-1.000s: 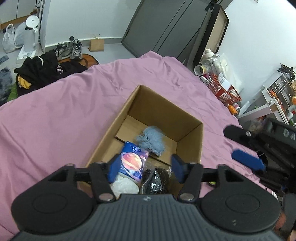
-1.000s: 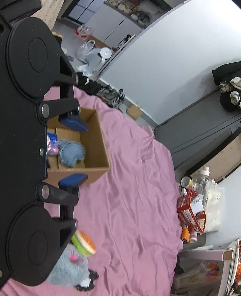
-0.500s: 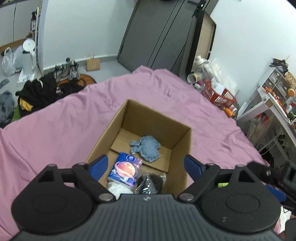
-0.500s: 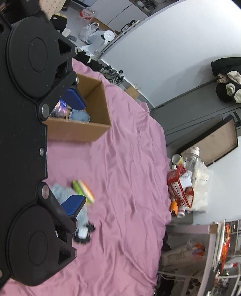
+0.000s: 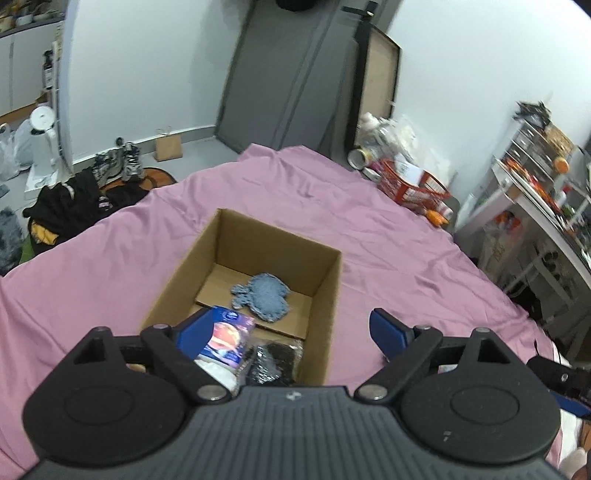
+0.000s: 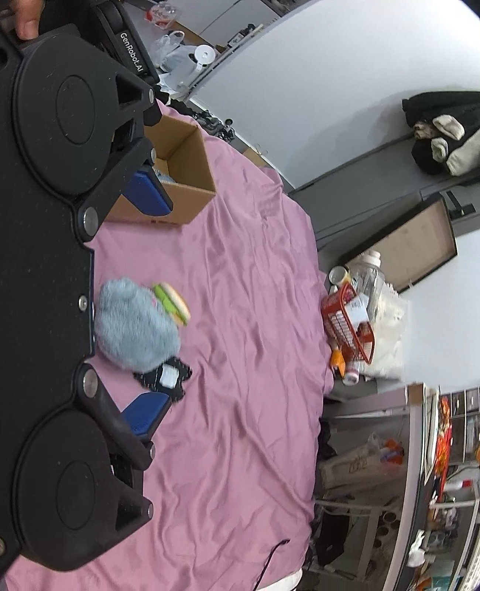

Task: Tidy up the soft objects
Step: 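Withdraw both grippers from the box toward the grey plush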

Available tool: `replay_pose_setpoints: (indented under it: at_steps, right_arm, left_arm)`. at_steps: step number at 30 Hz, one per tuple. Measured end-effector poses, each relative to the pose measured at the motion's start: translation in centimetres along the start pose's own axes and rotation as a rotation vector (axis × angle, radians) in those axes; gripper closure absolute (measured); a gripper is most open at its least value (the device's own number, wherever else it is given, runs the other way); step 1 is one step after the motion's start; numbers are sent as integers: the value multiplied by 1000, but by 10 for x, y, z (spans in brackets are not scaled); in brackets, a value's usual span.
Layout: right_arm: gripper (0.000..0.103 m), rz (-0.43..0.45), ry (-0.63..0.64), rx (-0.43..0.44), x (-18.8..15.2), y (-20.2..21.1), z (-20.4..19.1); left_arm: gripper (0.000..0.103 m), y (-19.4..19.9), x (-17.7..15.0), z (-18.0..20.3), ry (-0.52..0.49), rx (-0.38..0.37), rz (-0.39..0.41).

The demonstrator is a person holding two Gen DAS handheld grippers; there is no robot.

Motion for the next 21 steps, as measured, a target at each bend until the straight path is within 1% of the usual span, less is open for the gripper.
replay_pose_setpoints:
  at_steps: [3, 8, 12, 14, 15, 17, 19, 21]
  right_arm:
    - [0, -2, -15, -3, -1, -1, 12]
    - [0, -8, -32, -3, -3, -7, 26]
    - [2, 9, -80, -9, -3, -14, 41]
    - [10, -1, -110, -13, -3, -21, 48]
    - [13, -10, -127, -12, -4, -25, 52]
    - [22, -30, -169, 0, -7, -32, 59]
    - [28, -41, -197, 16, -9, -37, 64]
    - [30, -47, -209, 18, -10, -42, 69]
  left_arm:
    - [13, -2, -3, 10, -34, -9, -13]
    - [13, -6, -7, 25, -74, -35, -9]
    - [13, -11, -10, 37, -92, -73, -18]
    - [13, -14, -11, 47, -112, -87, -25]
    - [13, -17, -12, 53, -132, -99, -33]
    - [13, -25, -13, 67, -190, -122, -66]
    - [14, -32, -15, 77, -221, -126, -88]
    - [16, -41, -18, 87, -245, -132, -114]
Point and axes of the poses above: each gripper's, at about its wrist camera, not at the fingertips, and y roughly against the way its jaws point, z to its right, x to its top, the point moved 9 cm from there along -y, roughly the way its jaws point, and after that the axes turned 6 degrees about -x, right-handed, at the moved point
